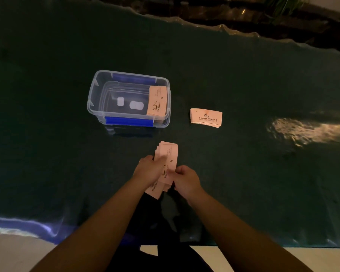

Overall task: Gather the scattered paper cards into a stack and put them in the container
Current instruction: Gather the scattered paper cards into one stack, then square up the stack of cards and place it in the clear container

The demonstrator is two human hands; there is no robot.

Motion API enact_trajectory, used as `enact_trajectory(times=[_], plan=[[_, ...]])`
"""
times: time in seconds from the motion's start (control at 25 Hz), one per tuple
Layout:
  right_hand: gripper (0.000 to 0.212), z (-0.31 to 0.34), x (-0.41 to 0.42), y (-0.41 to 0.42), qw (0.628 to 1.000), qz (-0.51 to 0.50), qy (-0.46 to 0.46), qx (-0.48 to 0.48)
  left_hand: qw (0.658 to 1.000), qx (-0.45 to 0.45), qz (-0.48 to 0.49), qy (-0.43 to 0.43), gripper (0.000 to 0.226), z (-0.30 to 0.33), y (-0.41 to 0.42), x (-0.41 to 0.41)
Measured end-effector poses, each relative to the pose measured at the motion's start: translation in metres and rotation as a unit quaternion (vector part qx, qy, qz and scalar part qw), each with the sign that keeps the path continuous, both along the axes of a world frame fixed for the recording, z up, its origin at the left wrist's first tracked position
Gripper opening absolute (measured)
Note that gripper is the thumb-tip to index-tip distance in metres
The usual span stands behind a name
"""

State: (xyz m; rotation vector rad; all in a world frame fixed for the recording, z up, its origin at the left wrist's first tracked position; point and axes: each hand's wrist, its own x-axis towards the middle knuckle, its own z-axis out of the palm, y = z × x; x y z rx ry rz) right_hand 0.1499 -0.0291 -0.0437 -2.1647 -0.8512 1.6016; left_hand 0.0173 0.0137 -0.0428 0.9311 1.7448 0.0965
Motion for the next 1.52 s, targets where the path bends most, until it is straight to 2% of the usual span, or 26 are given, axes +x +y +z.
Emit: enact_trajectory(times=[0.12, 0.28, 0.32, 0.4, 0.48, 0.56, 0.6, 0.68, 0.76, 0.8, 0.84, 0.88, 0.96, 1.08, 1.16, 1.32, 1.52], plan=[[0.035, -0.007, -0.011, 0.004, 0.998, -0.009, -0.060, 0.024, 1.000, -0.011, -0.001, -0.005, 0.039, -0.003, -0.005, 0.000], [0.084, -0.010, -0.009, 0.014, 0.999, -0.032, -0.026, -0.028, 0.997, -0.030, 0.055, -0.037, 0.036, -0.002, -0.008, 0.001], [0.086, -0.009, -0.007, 0.017, 0.998, -0.029, -0.013, -0.047, 0.995, -0.044, 0.075, -0.055, 0.035, -0.002, -0.008, 0.001], [0.069, -0.007, -0.004, 0.022, 0.998, -0.010, 0.011, -0.066, 0.979, -0.078, 0.141, -0.121, 0.031, -0.003, -0.011, 0.002], [0.050, -0.007, -0.004, 0.025, 0.998, 0.033, 0.012, -0.044, 0.946, -0.103, 0.220, -0.217, 0.032, -0.004, -0.014, 0.003], [0.043, -0.004, -0.003, 0.028, 0.996, 0.090, 0.002, -0.008, 0.927, -0.098, 0.249, -0.265, 0.034, -0.005, -0.016, 0.002], [0.044, -0.002, -0.001, 0.031, 0.993, 0.119, -0.003, 0.010, 0.930, -0.086, 0.239, -0.266, 0.033, -0.004, -0.016, 0.001], [0.049, 0.003, 0.007, 0.035, 0.981, 0.186, -0.031, 0.054, 0.958, -0.026, 0.183, -0.221, 0.042, -0.006, -0.012, -0.008], [0.051, 0.006, 0.016, 0.040, 0.955, 0.267, -0.088, 0.099, 0.983, 0.078, 0.091, -0.140, 0.084, -0.010, -0.006, -0.021], [0.052, 0.007, 0.021, 0.042, 0.936, 0.306, -0.121, 0.123, 0.983, 0.137, 0.041, -0.111, 0.105, -0.009, -0.002, -0.027], [0.052, 0.008, 0.024, 0.044, 0.918, 0.339, -0.151, 0.143, 0.977, 0.190, -0.016, -0.090, 0.117, -0.009, 0.002, -0.031], [0.051, 0.007, 0.027, 0.045, 0.903, 0.361, -0.171, 0.159, 0.967, 0.231, -0.074, -0.079, 0.118, -0.009, 0.006, -0.033], [0.050, 0.004, 0.033, 0.046, 0.887, 0.383, -0.186, 0.182, 0.946, 0.265, -0.157, -0.096, 0.096, -0.012, 0.012, -0.034], [0.057, -0.005, 0.041, 0.039, 0.869, 0.397, -0.204, 0.214, 0.946, 0.242, -0.176, -0.121, 0.062, -0.020, 0.013, -0.033], [0.068, -0.013, 0.050, 0.029, 0.863, 0.387, -0.223, 0.236, 0.945, 0.245, -0.182, -0.117, 0.054, -0.025, 0.010, -0.032], [0.092, -0.033, 0.069, 0.000, 0.947, 0.196, -0.120, 0.224, 0.947, 0.248, -0.166, -0.118, 0.052, -0.032, 0.005, -0.030], [0.075, -0.041, 0.082, -0.001, 0.979, 0.069, 0.002, 0.194, 0.953, 0.217, -0.150, -0.148, 0.057, -0.030, 0.013, -0.022]])
